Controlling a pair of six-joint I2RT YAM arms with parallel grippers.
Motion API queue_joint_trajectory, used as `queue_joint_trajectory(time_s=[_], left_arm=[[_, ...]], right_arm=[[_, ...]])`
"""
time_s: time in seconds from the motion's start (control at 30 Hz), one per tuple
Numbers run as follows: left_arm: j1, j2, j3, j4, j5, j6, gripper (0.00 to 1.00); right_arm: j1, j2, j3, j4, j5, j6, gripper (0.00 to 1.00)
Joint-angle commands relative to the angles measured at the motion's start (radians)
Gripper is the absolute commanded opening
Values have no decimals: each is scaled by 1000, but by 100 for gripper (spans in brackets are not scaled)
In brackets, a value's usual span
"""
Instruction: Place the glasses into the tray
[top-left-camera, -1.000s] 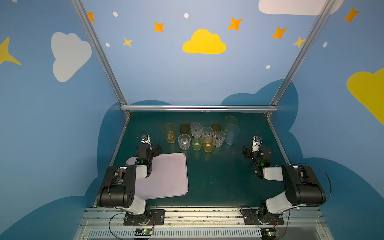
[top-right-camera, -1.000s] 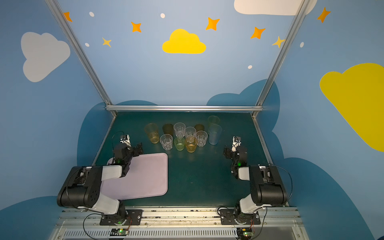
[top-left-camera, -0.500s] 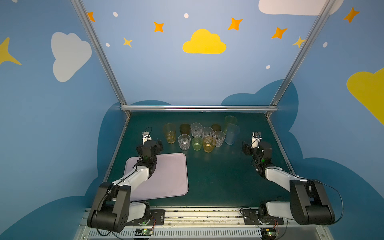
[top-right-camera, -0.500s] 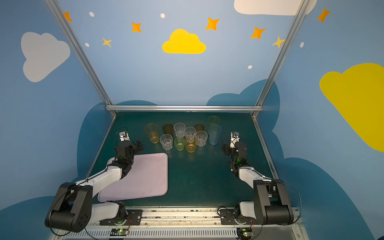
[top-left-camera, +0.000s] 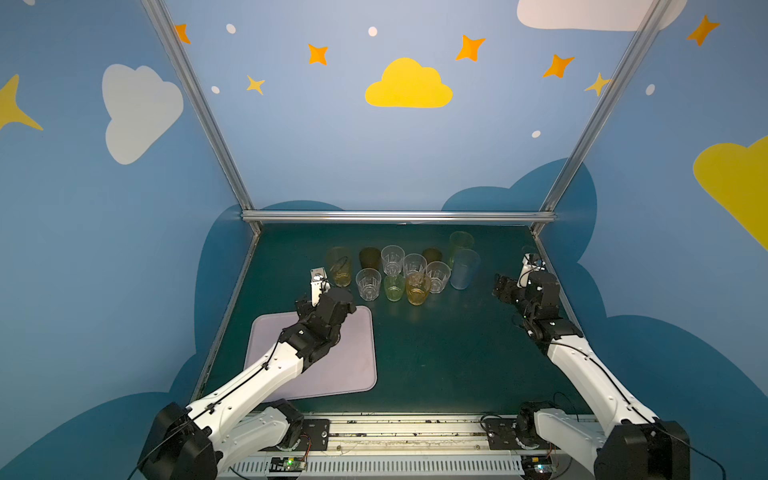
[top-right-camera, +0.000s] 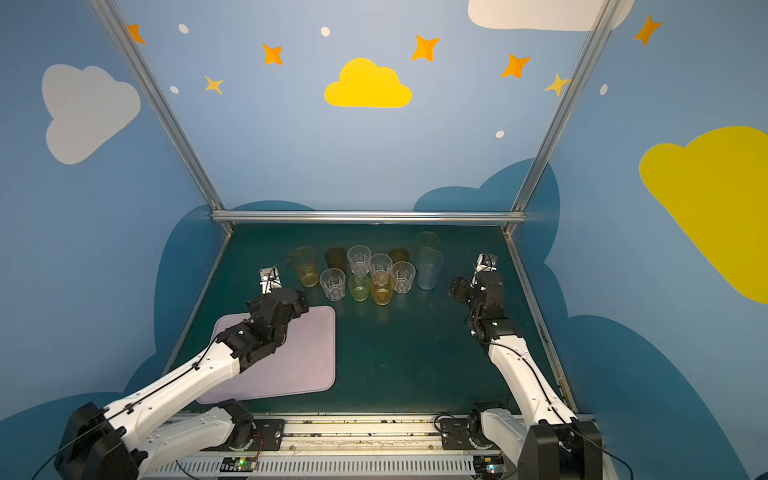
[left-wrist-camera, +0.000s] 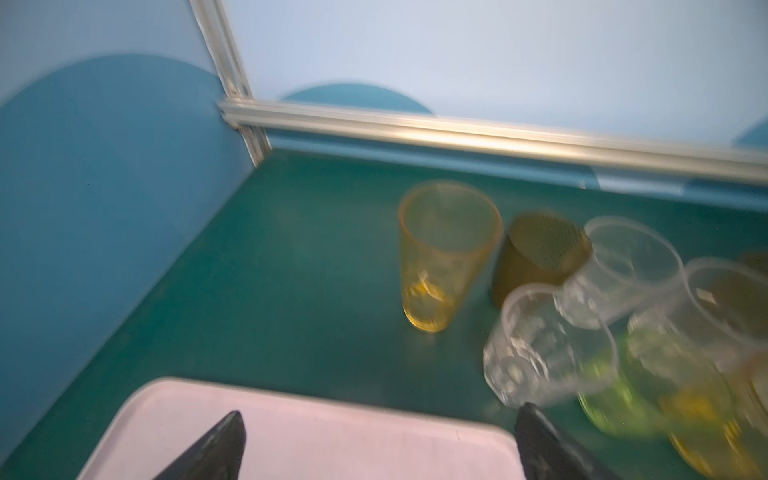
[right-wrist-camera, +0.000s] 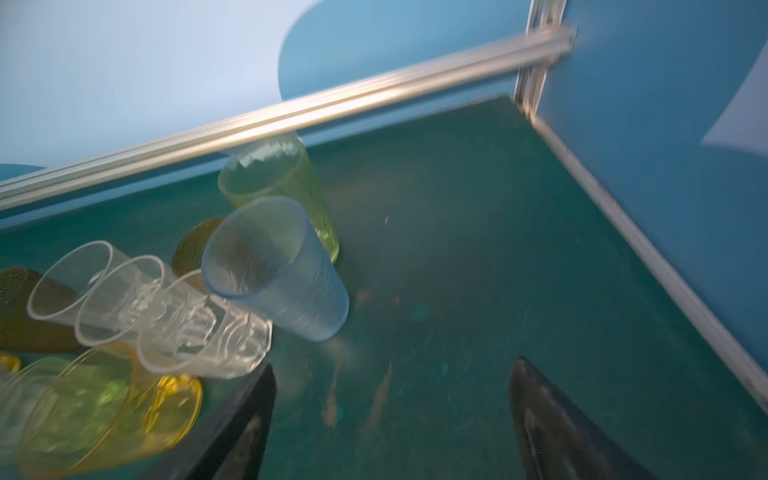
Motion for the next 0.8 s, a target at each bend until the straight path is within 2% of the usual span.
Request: queue_joint_trajectory(time_s=[0.0, 0.1, 0.17, 0.23, 0.3, 0.33, 0.43, 0.63, 0.77], left_arm=[[-78, 33, 41, -275, -5, -176, 100], [-163, 77, 53, -299, 68, -227, 100], [-203, 107, 63, -297, 116, -263, 100], [-227, 143, 73, -281, 173, -297, 100], [-244, 186, 81, -257, 220, -329, 97], [-248, 205, 86, -246, 244, -349, 96], [-249, 257, 81, -208, 302, -412, 92], [-253, 330, 49, -132, 360, -486, 83], [-251, 391, 68, -130, 369, -490, 71]], right_arm=[[-7, -11, 63, -273, -109, 115, 87], [-6, -11, 91, -374, -313, 190, 87], [3, -12, 77, -376, -460, 236, 87], [20, -10, 71, -408, -541, 252, 87], [38, -14, 90, -488, -543, 220, 87], [64, -22, 97, -522, -500, 212, 87], [130, -59, 73, -513, -465, 216, 87], [131, -118, 70, -543, -498, 258, 87], [131, -140, 49, -557, -520, 256, 87]])
